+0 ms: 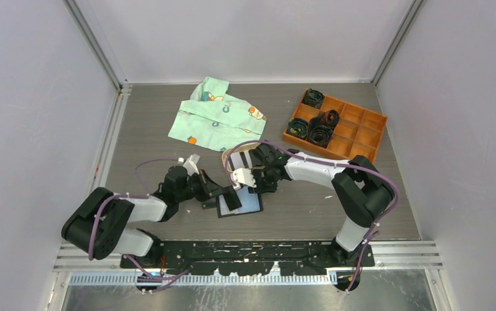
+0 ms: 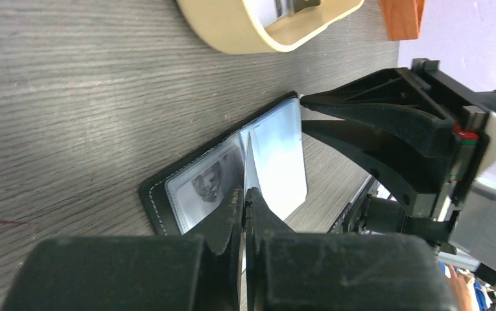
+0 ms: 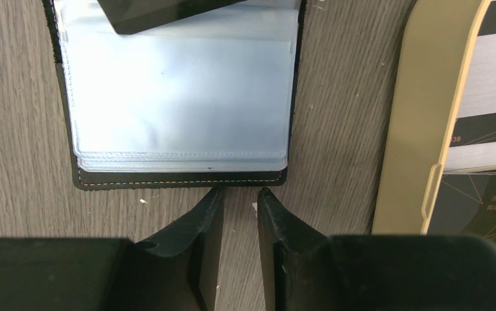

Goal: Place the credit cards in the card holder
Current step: Move the card holder to the center of the board, then insert the credit card into the card holder.

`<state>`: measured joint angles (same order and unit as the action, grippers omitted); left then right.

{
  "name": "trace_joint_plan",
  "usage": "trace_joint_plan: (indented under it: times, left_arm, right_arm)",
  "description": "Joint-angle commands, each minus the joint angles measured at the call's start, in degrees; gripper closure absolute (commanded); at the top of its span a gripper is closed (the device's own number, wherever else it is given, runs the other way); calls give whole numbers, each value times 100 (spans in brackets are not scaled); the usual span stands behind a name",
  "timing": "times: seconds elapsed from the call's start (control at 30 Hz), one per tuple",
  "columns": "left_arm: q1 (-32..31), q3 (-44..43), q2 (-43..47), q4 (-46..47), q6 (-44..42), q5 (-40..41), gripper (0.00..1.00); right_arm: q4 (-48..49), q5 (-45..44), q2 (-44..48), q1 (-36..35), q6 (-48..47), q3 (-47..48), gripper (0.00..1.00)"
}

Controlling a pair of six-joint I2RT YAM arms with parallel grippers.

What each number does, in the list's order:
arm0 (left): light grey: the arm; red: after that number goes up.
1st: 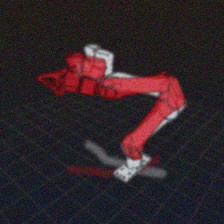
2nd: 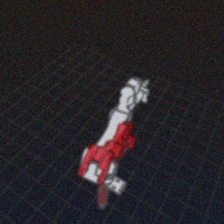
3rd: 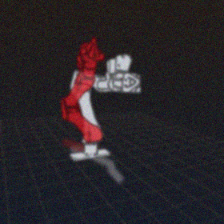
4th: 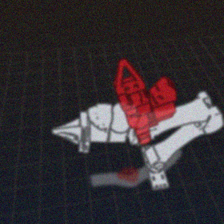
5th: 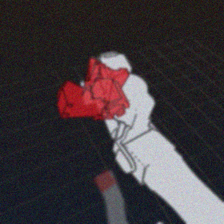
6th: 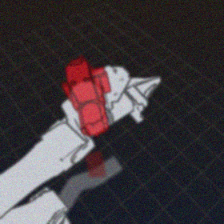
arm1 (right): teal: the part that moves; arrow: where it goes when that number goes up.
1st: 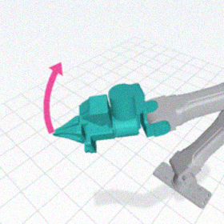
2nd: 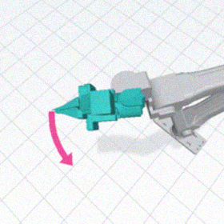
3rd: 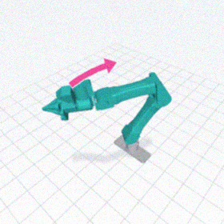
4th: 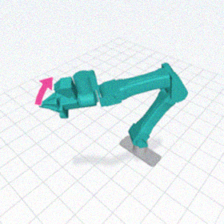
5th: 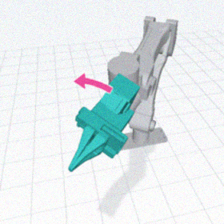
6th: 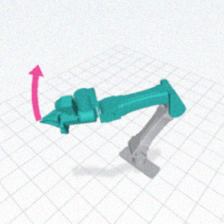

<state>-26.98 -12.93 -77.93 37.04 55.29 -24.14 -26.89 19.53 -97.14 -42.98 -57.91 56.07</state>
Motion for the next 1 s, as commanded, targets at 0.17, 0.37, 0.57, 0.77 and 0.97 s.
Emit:
trace_joint_plan:
  times: [0.17,0.37,0.57,0.77,0.97]
  left_arm:
    - [31,-132,-691,551,155,-393,100]
    - [26,-175,-982,719,184,-512,100]
    - [22,-246,-1284,923,254,-618,100]
    - [26,-298,-1564,1130,459,-763,100]
    - [27,-395,-1640,968,523,-849,100]
  right_arm:
    - [-132,68,-226,-121,87,44,69]
    - [-135,58,-257,-130,91,55,69]
    - [-155,60,-281,-143,100,60,69]
    - [-149,42,-296,-156,96,70,69]
    - [-146,33,-314,-166,104,79,69]
